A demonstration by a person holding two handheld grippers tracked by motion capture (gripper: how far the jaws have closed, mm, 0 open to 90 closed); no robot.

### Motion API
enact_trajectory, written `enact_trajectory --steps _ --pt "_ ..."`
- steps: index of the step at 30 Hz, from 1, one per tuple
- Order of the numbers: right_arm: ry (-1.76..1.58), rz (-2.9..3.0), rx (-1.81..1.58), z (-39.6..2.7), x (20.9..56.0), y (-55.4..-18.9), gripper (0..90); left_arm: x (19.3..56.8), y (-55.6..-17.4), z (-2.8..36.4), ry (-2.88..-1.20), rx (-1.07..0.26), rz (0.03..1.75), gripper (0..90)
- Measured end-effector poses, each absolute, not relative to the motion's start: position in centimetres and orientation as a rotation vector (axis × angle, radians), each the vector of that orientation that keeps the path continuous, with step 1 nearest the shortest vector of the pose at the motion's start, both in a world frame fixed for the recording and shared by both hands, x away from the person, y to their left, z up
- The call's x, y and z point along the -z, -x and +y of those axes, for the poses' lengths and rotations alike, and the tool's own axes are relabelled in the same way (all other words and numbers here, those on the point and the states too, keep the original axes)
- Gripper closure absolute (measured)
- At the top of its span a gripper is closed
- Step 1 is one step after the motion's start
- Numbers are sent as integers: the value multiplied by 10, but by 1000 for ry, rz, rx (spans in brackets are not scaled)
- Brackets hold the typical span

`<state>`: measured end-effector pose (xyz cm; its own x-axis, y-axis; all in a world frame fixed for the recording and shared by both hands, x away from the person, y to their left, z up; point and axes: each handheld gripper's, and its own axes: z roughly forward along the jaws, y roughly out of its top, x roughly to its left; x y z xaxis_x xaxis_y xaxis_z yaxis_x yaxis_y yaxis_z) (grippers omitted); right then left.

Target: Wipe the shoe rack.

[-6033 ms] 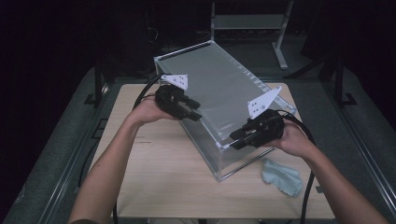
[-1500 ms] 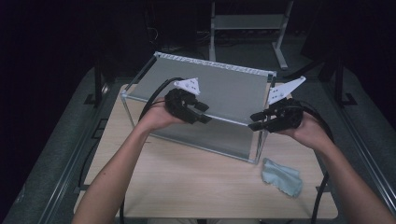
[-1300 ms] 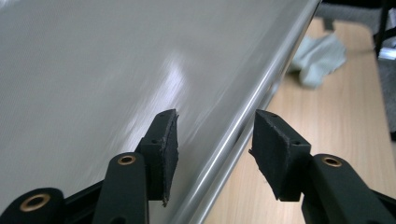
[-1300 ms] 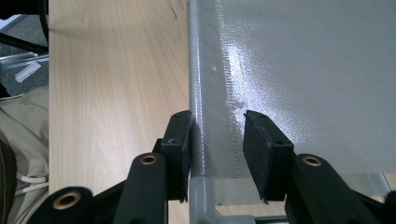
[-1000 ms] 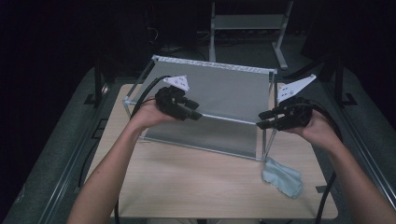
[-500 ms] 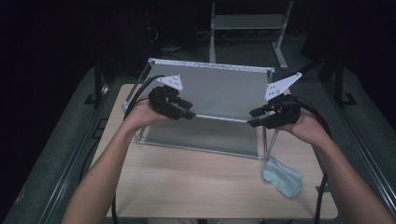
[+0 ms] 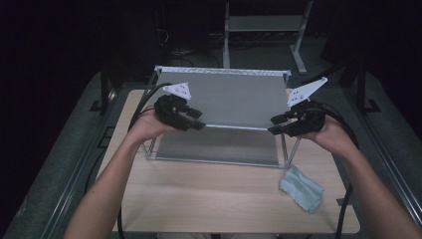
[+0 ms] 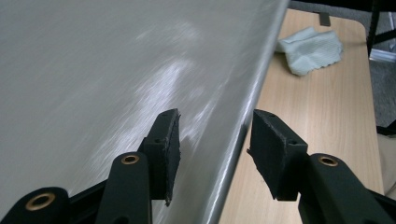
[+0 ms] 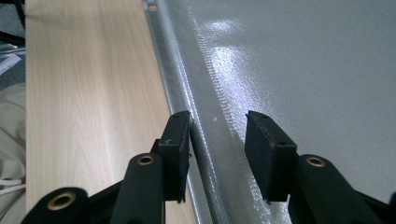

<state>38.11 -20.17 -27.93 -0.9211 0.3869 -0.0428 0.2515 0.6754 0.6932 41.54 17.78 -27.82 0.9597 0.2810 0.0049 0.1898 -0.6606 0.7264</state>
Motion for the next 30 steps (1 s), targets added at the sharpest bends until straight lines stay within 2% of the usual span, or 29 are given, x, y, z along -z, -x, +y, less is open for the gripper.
enact_trajectory --steps 14,30 --pt "-516 2712 -1108 -200 281 -391 611 280 -410 192 -2268 -84 362 552" --pt "-521 2711 -1108 -201 281 -391 608 279 -404 191 -2278 -117 348 563"
